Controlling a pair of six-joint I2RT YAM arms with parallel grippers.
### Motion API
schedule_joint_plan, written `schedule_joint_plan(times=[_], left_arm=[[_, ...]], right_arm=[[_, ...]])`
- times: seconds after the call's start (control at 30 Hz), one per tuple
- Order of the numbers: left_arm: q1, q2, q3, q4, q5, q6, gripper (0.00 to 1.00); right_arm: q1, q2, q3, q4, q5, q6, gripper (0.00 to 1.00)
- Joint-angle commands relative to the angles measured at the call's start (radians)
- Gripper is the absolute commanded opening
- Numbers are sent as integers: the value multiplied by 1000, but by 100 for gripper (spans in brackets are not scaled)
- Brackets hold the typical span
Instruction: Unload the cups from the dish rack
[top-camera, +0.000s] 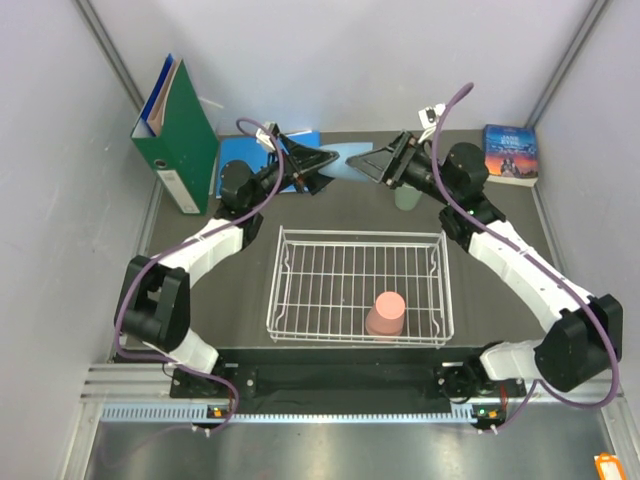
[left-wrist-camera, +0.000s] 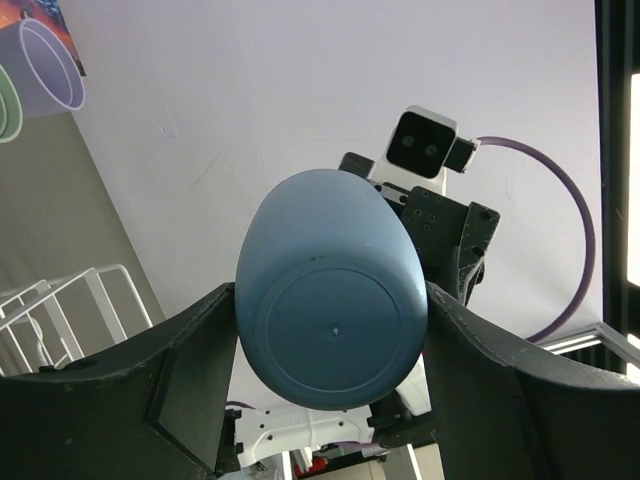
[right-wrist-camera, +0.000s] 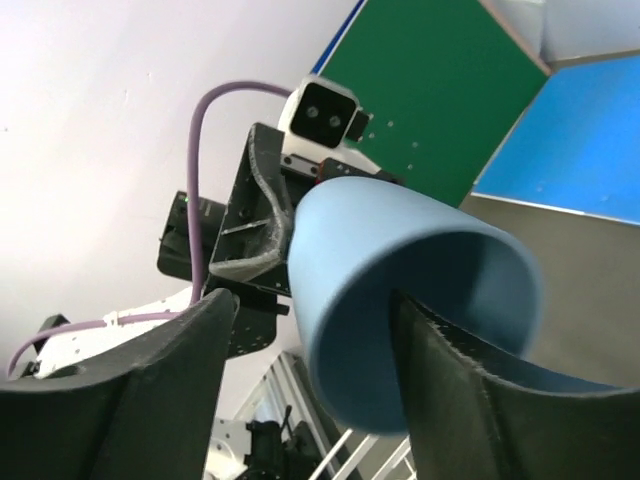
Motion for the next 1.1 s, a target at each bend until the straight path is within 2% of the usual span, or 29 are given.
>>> schedule_joint_plan(times=[0.0, 0.03, 0.13, 0.23, 0.3, 0.37, 0.4, 0.47, 0.5, 0.53, 0.57, 0.6, 0.63, 0.67, 0.7, 0.73, 0.77, 0.8, 0.87, 0.9, 1.0, 1.07], left_arm=[[-12, -1, 41, 52, 16, 25, 0], [-14, -3, 41, 48, 16, 28, 0], [-11, -10, 49, 2, 25, 58, 0], [-1, -20, 81, -99, 38, 129, 29], [25, -45, 110, -280, 9, 220, 60], [66, -73, 136, -471, -51, 319, 72], [78, -91, 185, -711, -152, 429, 83], [100, -93, 242, -912, -264, 524, 86], [101, -83, 268, -1066, -310, 589, 87], [101, -75, 314, -1124, -403, 609, 87], [101, -67, 330, -1183, -438, 620, 87], [101, -53, 342, -1224, -462, 634, 86], [101, -49, 362, -1286, -496, 644, 85], [98, -41, 371, -1319, -516, 649, 84], [98, -32, 377, -1343, -528, 663, 84], [98, -30, 382, -1388, -545, 675, 84], [98, -27, 389, -1405, -556, 687, 82], [98, -26, 391, -1426, -568, 703, 82], [98, -29, 388, -1458, -606, 717, 82], [98, -33, 385, -1465, -616, 729, 82], [98, -32, 382, -1477, -630, 744, 81], [100, -27, 383, -1485, -631, 747, 80]], right_arm=[[47, 26, 60, 43, 1, -12, 51], [49, 29, 60, 35, 2, -12, 29], [47, 19, 48, -3, 16, -21, 0], [42, -21, 44, -61, 65, -63, 0], [33, -46, 73, -156, 152, -103, 0], [29, -60, 124, -257, 221, -184, 0], [30, -47, 215, -404, 289, -214, 0], [29, 38, 329, -545, 352, -299, 0], [29, 80, 451, -631, 418, -317, 0], [27, 171, 516, -766, 452, -343, 0], [27, 221, 582, -848, 490, -344, 0], [27, 273, 723, -918, 583, -342, 0], [27, 383, 798, -1074, 622, -325, 0], [29, 441, 881, -1154, 657, -321, 0], [29, 506, 1063, -1236, 714, -310, 0], [30, 626, 1157, -1331, 740, -301, 0], [32, 679, 1237, -1449, 755, -307, 0], [35, 741, 1320, -1486, 774, -314, 0], [41, 744, 1296, -1470, 788, -333, 0], [42, 715, 1207, -1444, 779, -340, 0], [49, 689, 1077, -1375, 739, -345, 0], [64, 710, 1077, -1391, 736, -354, 0]])
